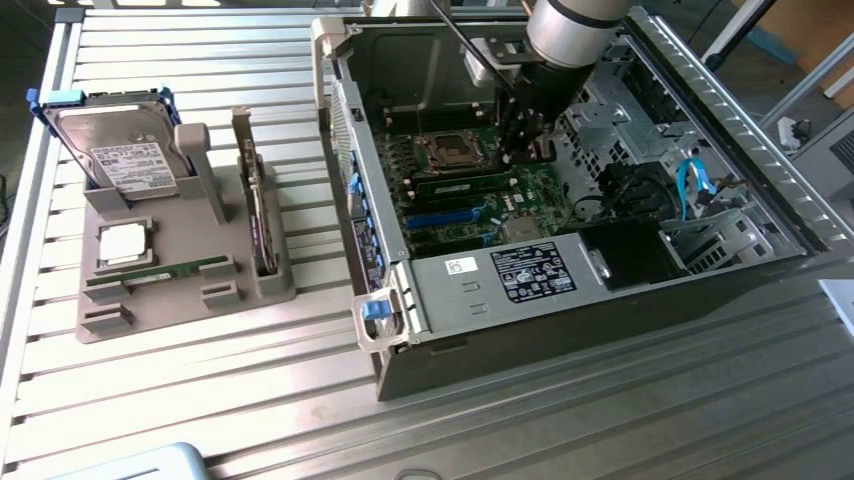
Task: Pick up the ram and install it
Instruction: 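Press down the ram until it locks into place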
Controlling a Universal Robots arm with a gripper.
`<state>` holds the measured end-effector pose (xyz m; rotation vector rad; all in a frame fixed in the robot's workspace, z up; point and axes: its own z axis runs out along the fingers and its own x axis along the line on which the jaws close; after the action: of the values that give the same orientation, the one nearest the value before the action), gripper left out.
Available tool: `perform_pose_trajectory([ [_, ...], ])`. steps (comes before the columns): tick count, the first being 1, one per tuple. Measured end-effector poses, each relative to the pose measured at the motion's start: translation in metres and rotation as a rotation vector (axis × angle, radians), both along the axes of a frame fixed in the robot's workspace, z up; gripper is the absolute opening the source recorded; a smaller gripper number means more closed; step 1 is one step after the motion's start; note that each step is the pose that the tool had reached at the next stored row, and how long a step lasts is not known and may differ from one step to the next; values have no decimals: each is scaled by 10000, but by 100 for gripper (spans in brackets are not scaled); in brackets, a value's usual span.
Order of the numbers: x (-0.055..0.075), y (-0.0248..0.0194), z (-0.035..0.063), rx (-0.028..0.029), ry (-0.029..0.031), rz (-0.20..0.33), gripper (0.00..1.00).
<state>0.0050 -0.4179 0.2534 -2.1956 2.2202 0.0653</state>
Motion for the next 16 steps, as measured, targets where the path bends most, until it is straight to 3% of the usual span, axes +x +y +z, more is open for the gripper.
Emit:
perform_pose_trajectory([
  [16, 180, 0, 0, 0, 53, 0, 10],
])
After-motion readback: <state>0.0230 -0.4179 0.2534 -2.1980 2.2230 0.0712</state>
